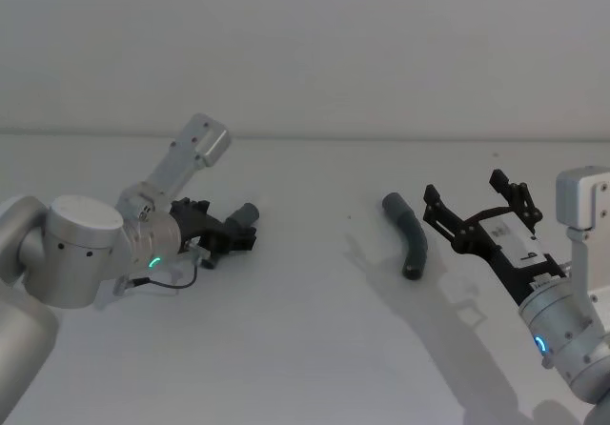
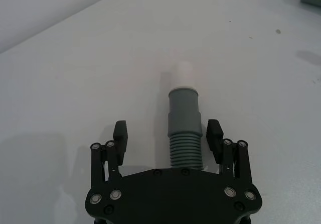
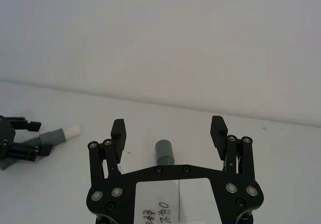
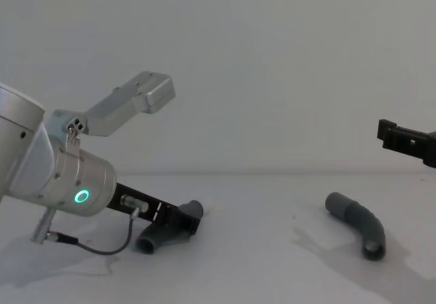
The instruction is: Use both hands to pick up one end of the pipe from the table, align the ends, and insert them.
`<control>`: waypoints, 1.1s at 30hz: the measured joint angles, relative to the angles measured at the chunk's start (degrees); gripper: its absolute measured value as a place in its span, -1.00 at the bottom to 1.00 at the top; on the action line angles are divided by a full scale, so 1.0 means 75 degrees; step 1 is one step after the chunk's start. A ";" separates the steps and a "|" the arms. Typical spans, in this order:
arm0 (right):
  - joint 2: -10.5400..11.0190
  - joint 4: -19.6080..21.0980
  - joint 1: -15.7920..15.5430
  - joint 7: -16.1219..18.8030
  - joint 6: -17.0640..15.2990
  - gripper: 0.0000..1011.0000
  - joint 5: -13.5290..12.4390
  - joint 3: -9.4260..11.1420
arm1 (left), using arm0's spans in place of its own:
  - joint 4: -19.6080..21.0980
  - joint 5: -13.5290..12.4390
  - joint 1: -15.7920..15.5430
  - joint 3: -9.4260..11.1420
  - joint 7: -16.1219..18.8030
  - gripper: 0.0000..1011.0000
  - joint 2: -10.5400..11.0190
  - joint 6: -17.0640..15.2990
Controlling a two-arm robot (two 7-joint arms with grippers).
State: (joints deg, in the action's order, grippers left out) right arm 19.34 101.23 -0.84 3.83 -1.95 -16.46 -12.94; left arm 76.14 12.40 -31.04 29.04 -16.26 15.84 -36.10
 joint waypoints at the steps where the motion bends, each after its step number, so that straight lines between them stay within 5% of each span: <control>1: 0.0000 0.0000 0.0000 -0.0001 0.0000 0.98 0.0000 0.0000 | -0.0009 -0.0002 -0.0003 0.0000 -0.0005 0.89 -0.0008 -0.0007; 23: 0.0000 0.0000 0.0000 0.0000 0.0000 0.98 0.0000 0.0000 | -0.0062 -0.0035 -0.0026 -0.0001 -0.0020 -0.31 -0.0034 -0.0051; 33: 0.0000 0.0000 0.0001 0.0000 0.0000 0.98 0.0000 0.0000 | -0.0068 -0.0040 -0.0027 -0.0001 -0.0018 -0.31 -0.0034 -0.0057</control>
State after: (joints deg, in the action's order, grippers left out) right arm 19.34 101.23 -0.83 3.83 -1.95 -16.47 -12.94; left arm 75.63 12.09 -31.24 29.03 -16.40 15.59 -36.52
